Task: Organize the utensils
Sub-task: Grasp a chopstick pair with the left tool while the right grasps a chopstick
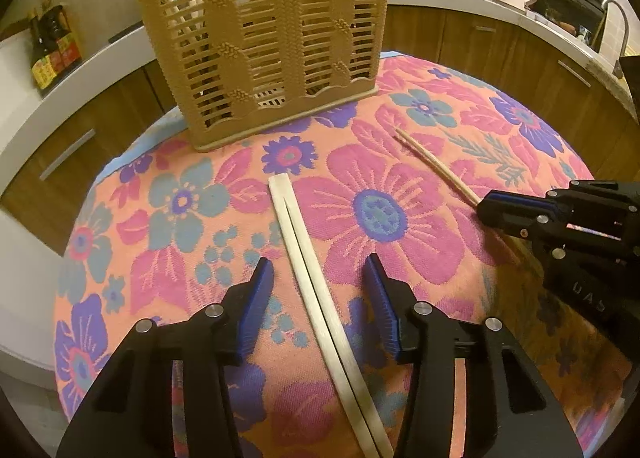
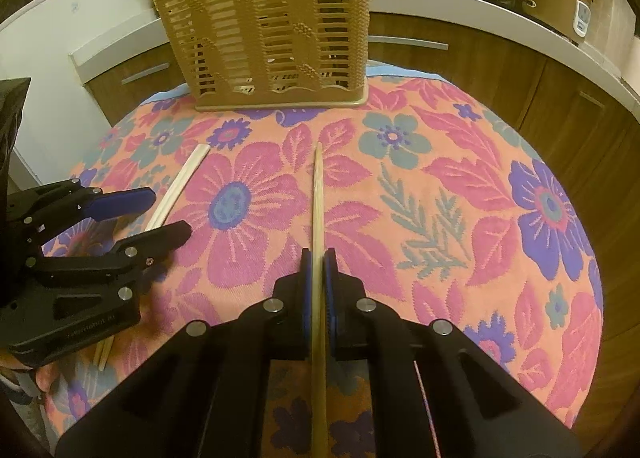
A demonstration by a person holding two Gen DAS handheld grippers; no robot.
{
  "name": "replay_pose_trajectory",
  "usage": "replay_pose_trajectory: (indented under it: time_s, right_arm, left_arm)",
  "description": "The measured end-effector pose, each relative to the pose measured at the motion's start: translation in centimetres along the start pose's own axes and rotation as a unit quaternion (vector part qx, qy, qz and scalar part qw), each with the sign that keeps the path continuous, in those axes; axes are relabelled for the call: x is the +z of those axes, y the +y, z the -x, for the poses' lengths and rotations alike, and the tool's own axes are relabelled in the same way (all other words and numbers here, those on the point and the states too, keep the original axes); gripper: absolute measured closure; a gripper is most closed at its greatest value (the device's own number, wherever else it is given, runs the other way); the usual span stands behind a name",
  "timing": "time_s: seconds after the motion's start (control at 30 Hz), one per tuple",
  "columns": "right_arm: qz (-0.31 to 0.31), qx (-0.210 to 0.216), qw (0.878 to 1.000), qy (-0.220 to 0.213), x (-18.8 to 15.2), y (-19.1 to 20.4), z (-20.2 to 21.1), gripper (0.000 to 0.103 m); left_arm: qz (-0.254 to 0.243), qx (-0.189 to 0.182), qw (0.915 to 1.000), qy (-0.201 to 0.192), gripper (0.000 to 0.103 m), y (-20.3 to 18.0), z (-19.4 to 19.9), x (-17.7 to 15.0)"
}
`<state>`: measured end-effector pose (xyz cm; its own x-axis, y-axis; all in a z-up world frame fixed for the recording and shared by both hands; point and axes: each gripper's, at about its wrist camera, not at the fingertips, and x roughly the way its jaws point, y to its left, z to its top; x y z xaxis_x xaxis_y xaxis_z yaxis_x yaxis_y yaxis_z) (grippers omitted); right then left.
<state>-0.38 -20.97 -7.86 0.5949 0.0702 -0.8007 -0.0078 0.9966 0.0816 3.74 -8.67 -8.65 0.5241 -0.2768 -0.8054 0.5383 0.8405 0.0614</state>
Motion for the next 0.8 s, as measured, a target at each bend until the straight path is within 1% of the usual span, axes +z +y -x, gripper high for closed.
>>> replay_pose_trajectory:
  time_s: [0.07, 0.13, 0.2, 0.27, 0.33, 0.37, 0.4, 0.5, 0.6, 0.7, 0.73, 0.77, 0.8]
  right_arm:
    - [-0.002, 0.001, 1.0, -0.001, -0.1, -0.2, 0.3, 0.099]
    - [-0.003, 0.008, 1.0, 0.0, -0.1, -0.4, 0.6, 0.099]
    - [-0.005, 0.015, 1.0, 0.003, -0.1, -0.6, 0.7, 0.099]
    - [-0.011, 0.024, 1.0, 0.011, -0.1, -1.0, 0.7, 0.099]
    - [-0.018, 0.033, 0.999, 0.019, 0.0, -1.2, 0.4, 0.099]
    - [-0.02, 0.033, 0.999, 0.021, 0.0, -1.4, 0.3, 0.099]
    - [-0.021, 0.034, 0.999, 0.023, 0.1, -1.4, 0.3, 0.099]
    - [-0.03, 0.051, 0.998, 0.033, 0.2, -1.8, 0.1, 0.099]
    - [-0.033, 0.055, 0.997, 0.041, 0.6, -2.1, -0.2, 0.099]
    - [-0.044, 0.067, 0.995, 0.057, 1.4, -2.7, -0.5, 0.098]
    - [-0.049, 0.072, 0.994, 0.064, 1.8, -2.9, -0.6, 0.095]
    - [-0.056, 0.075, 0.993, 0.076, 2.3, -3.2, -0.9, 0.089]
    - [-0.059, 0.077, 0.992, 0.084, 2.6, -3.3, -1.1, 0.086]
  left_arm:
    - [-0.002, 0.0, 1.0, 0.0, 0.06, 0.0, 0.0, 0.0]
    - [-0.004, -0.002, 1.0, 0.001, 0.063, 0.0, 0.1, -0.1]
    - [-0.006, -0.006, 1.0, 0.001, 0.068, -0.1, 0.2, -0.1]
    - [-0.006, -0.008, 1.0, -0.001, 0.07, -0.1, 0.3, -0.2]
    - [-0.003, -0.003, 1.0, -0.002, 0.078, 0.1, 0.3, -0.2]
    - [-0.001, 0.002, 1.0, -0.002, 0.086, 0.3, 0.3, -0.3]
    - [0.002, 0.003, 1.0, -0.003, 0.088, 0.5, 0.4, -0.3]
    - [0.01, -0.006, 0.9999, -0.011, 0.09, 1.0, 0.6, -0.6]
    - [0.024, -0.011, 0.9996, -0.013, 0.092, 1.3, 0.7, -0.5]
    - [0.046, -0.041, 0.9979, -0.019, 0.092, 2.3, 1.1, -0.3]
    - [0.049, -0.049, 0.9973, -0.024, 0.092, 2.5, 1.3, -0.3]
    - [0.051, -0.055, 0.9968, -0.028, 0.092, 2.6, 1.4, -0.3]
    - [0.05, -0.057, 0.9965, -0.035, 0.092, 2.8, 1.7, -0.3]
